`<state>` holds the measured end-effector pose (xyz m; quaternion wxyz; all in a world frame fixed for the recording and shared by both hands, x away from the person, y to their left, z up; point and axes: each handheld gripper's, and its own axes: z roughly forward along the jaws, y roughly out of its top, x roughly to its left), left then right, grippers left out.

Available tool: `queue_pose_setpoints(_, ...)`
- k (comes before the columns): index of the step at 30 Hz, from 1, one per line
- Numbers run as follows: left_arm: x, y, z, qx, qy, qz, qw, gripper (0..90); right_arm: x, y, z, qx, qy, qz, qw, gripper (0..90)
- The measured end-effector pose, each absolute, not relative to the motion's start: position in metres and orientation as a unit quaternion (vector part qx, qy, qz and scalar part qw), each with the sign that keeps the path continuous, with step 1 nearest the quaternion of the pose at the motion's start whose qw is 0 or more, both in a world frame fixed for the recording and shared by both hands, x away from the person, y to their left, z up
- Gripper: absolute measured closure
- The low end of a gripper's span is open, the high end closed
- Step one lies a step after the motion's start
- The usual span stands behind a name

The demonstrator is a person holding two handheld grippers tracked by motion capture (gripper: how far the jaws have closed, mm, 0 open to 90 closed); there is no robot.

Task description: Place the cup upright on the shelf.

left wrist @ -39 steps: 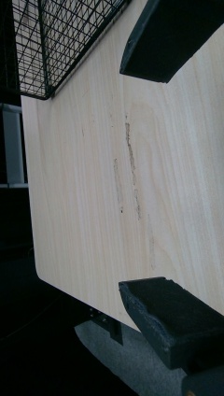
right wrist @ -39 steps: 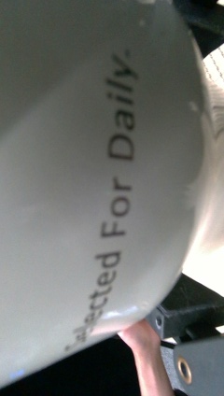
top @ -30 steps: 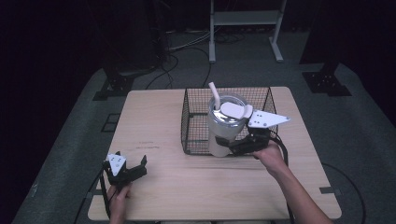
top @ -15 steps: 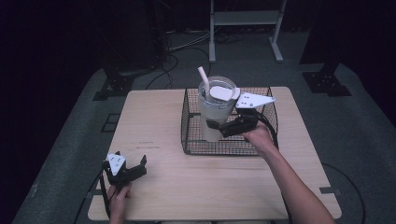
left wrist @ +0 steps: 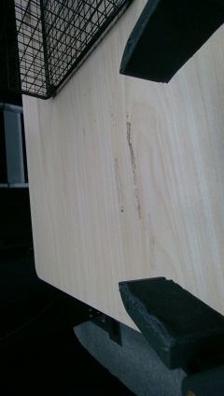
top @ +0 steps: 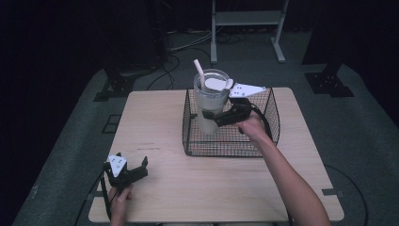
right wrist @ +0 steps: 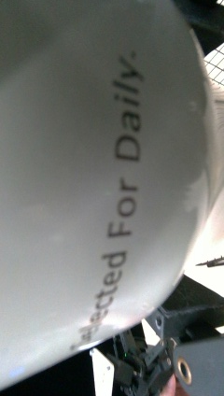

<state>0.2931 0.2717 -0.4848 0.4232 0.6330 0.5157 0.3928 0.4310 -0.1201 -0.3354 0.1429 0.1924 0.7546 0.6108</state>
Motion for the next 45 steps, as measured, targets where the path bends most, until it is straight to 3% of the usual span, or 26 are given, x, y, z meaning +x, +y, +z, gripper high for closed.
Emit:
queue_pose_setpoints(15,0.293,0.273,-0.484,0.633,0.516,0.392,0.424,0.0,0.465,-0.112,-0.36,0.209,0.763,0.595,0.141,8.0)
queue_pose_setpoints(45,0.293,0.273,-0.485,0.629,0.517,0.392,0.428,0.0,0.499,-0.101,-0.406,0.236,0.778,0.569,0.125,7.9)
